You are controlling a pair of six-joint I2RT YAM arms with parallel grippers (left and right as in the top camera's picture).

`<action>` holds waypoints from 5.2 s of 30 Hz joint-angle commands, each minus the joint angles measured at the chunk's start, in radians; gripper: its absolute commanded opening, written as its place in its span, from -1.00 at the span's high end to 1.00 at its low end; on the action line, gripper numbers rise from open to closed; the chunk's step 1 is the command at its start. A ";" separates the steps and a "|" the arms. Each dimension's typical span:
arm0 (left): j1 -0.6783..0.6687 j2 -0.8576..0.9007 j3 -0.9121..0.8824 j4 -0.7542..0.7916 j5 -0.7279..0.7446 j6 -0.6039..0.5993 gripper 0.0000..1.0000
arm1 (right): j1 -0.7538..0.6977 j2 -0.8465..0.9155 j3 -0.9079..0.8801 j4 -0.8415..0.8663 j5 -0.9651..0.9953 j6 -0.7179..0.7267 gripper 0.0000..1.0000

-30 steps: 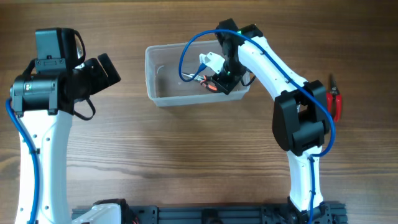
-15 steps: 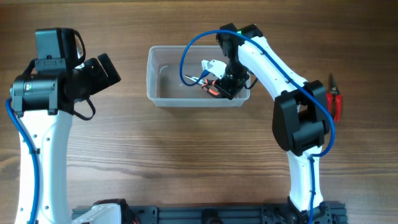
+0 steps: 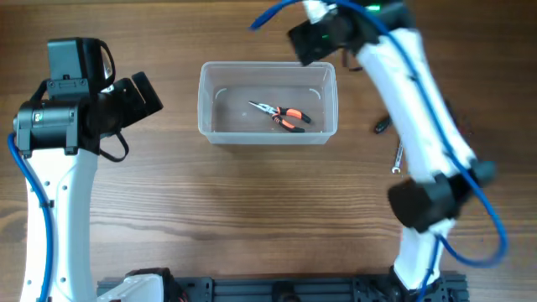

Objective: Pack container
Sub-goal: 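Move the right gripper to the red-handled snips and grasp them, then carry the red snips with the right gripper into the container, then grasp the red-handled screwdriver with the right gripper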

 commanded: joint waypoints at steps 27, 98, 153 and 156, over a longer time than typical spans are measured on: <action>0.006 0.002 -0.001 0.005 0.008 -0.002 -1.00 | -0.927 -0.230 -0.967 0.416 -0.213 -0.045 -0.99; 0.006 0.002 -0.001 -0.003 0.009 -0.002 -0.99 | -0.371 -0.435 -0.689 0.293 -0.360 -0.401 0.92; 0.006 0.002 -0.001 -0.018 0.009 -0.002 -1.00 | -0.349 -0.097 -0.692 0.296 -0.078 0.816 -0.93; 0.006 0.002 -0.001 -0.018 0.009 -0.002 -1.00 | -0.358 0.008 -0.692 0.309 -0.146 0.815 -0.94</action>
